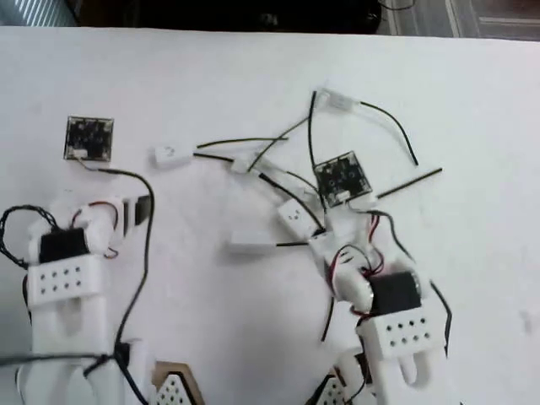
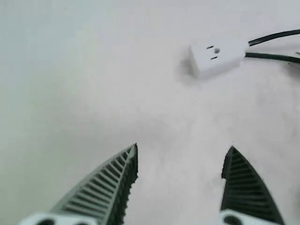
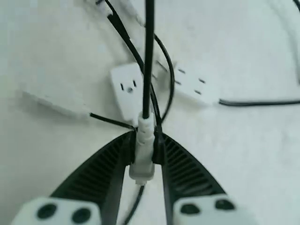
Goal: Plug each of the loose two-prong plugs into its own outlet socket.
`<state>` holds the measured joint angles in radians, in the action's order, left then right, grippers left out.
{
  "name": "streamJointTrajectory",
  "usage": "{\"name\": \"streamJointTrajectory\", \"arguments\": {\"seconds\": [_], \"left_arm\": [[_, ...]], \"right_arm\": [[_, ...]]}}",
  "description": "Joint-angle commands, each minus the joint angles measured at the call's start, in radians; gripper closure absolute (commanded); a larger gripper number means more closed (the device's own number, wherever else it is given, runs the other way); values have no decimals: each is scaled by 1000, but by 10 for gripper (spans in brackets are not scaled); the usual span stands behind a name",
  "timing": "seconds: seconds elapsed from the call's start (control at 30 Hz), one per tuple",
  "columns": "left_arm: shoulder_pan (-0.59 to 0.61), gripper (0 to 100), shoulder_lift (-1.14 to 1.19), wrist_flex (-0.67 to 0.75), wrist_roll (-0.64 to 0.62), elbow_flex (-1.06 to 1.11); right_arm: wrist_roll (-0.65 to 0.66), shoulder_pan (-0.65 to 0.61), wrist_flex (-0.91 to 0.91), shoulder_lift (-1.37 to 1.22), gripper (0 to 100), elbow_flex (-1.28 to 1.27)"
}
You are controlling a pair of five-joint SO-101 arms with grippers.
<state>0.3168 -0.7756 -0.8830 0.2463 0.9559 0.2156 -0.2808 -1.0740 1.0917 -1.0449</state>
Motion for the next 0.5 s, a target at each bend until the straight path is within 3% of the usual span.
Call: {"name": "streamJointTrajectory", "arguments": {"seconds": [0.0, 0.2, 0.47], "left_arm": [[-77, 714, -151, 9, -25, 48], [-162, 714, -180, 83, -87, 83], [-363, 714, -194, 91, -87, 55]], "right_arm": [[-107, -122, 114, 48, 982, -2], [-206, -240, 229, 56, 982, -8], [-233, -398, 248, 56, 982, -8]]}}
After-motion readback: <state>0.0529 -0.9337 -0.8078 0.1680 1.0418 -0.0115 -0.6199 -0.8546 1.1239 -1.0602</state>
